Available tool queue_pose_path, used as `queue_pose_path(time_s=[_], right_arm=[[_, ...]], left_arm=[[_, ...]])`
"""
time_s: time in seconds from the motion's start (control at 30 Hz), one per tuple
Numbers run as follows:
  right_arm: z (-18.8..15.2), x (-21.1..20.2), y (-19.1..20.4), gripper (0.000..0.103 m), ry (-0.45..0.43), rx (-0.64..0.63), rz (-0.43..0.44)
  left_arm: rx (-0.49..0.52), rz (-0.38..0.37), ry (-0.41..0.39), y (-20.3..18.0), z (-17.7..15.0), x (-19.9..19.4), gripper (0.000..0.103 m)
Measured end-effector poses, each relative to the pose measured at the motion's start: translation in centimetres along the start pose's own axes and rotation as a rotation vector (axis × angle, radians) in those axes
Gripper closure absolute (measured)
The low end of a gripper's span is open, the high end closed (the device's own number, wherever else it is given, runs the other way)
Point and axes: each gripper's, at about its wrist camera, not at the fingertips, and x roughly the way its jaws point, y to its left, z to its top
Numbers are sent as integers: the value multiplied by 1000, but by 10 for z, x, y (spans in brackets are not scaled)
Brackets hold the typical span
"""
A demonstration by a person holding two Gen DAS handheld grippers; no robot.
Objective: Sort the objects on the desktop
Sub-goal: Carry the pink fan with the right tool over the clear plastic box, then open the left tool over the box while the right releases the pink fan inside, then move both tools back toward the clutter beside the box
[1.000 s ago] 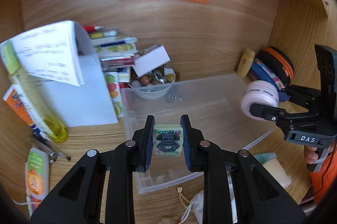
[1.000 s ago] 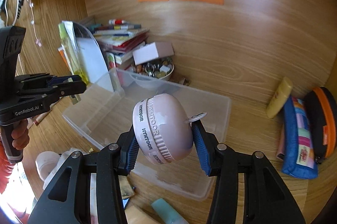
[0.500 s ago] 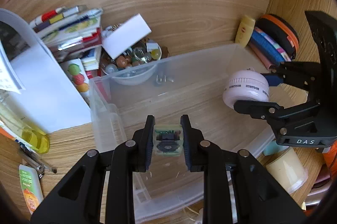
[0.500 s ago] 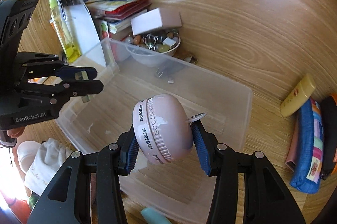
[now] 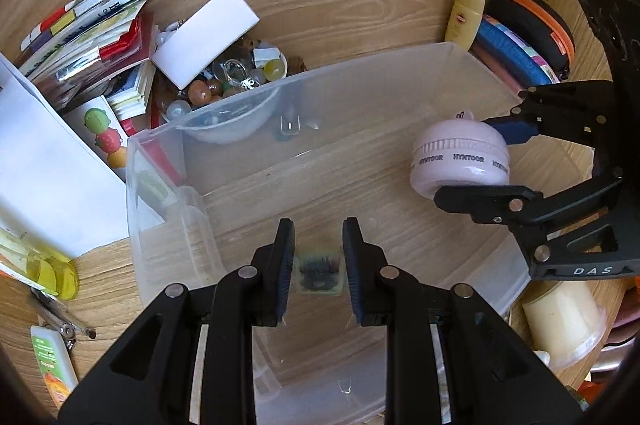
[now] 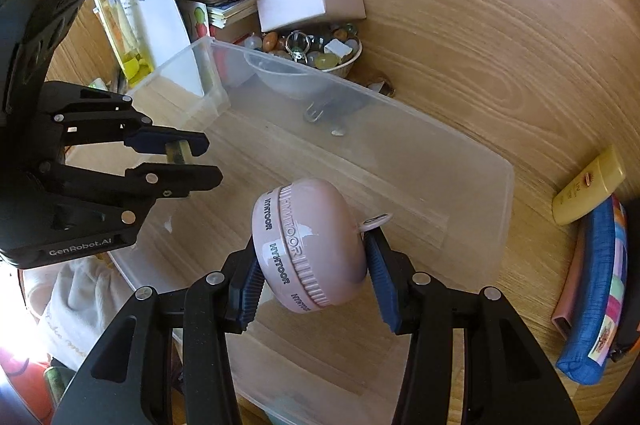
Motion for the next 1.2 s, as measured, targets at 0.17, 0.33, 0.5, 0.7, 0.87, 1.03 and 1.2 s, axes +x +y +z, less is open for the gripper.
queue_pose_path(time_s=[0.17,0.33,0.5,0.7,0.87,1.03,1.2], right_arm=[[0,2,-1,59,22,23,11],[0,2,0,51,22,20,-20],[0,-24,3,25,-68,25,-51],[-4,-55,6,21,-147,32,-97],[-14,-78,9,20,-198,45,-110],[-28,-104,12,19,-255,48,-114],[-48,-129,16,13,-311,59,-132]], left_arm=[[30,28,-18,-6,1,-4,78],[23,32,-53,-8,0,-15,49],[-4,27,-92,-9,-1,-32,40],[-23,36,-144,-10,-4,-57,30],[-63,30,-182,-9,-10,-79,25],[-120,48,-245,-5,-22,-109,16],[-153,82,-306,0,-41,-138,12]])
